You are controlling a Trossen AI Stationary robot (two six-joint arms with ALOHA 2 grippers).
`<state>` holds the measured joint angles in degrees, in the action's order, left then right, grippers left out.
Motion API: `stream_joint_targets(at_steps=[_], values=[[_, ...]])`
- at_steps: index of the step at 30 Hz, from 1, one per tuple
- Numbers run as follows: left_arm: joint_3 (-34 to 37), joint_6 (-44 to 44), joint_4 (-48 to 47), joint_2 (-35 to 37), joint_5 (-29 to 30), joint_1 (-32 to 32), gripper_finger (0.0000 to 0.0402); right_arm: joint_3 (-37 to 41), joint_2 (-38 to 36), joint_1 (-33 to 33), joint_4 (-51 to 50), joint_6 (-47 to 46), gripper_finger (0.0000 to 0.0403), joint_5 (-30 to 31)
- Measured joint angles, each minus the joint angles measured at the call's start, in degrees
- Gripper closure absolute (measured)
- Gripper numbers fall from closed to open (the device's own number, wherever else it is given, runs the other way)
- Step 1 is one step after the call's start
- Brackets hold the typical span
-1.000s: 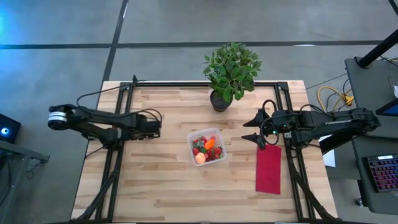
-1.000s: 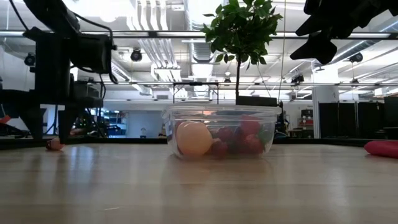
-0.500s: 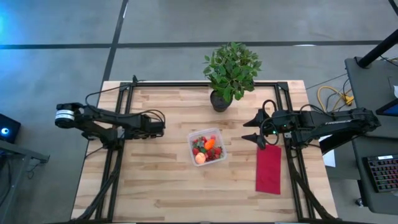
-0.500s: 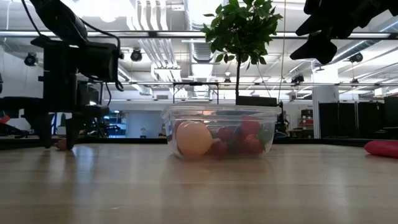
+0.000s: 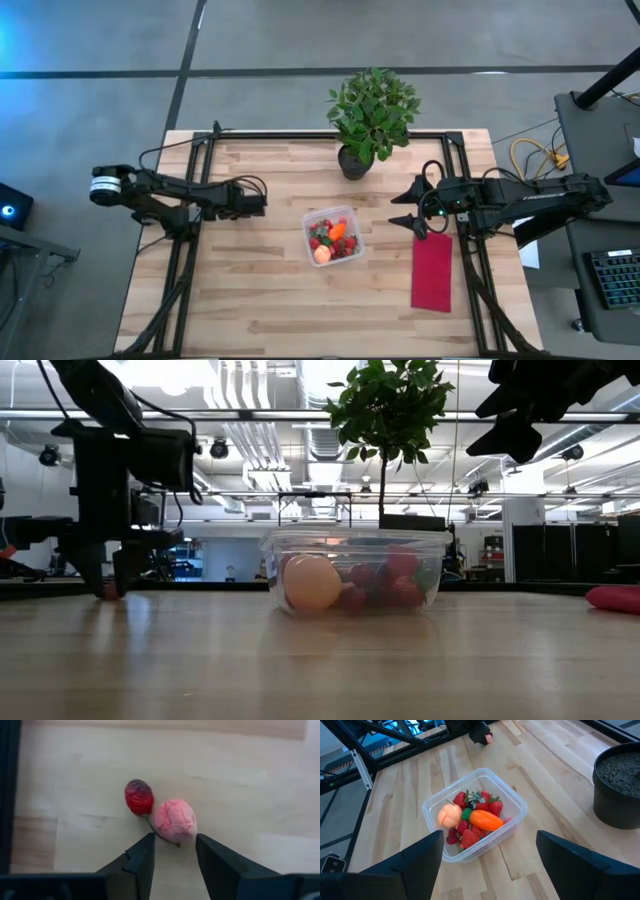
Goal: Pick and placing Produce into tupperware
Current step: Put the pink peach into the transparent bin
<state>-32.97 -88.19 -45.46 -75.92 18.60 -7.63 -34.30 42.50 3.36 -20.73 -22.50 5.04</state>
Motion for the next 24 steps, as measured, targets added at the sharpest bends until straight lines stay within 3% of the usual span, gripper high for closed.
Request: stream_joint_targets(at_steps=[12,24], values=[[-1.9,1.8,0.0,0.0,2.2,0.1,0.0275,0.0,0.0,0.0,0.0,0.0,0.0097,0.0],[-8.7,7.6,-2.3,0.1,4.0,-0.3,0.0275,0.0,0.0,0.0,0.0,0.0,0.0098,0.0]])
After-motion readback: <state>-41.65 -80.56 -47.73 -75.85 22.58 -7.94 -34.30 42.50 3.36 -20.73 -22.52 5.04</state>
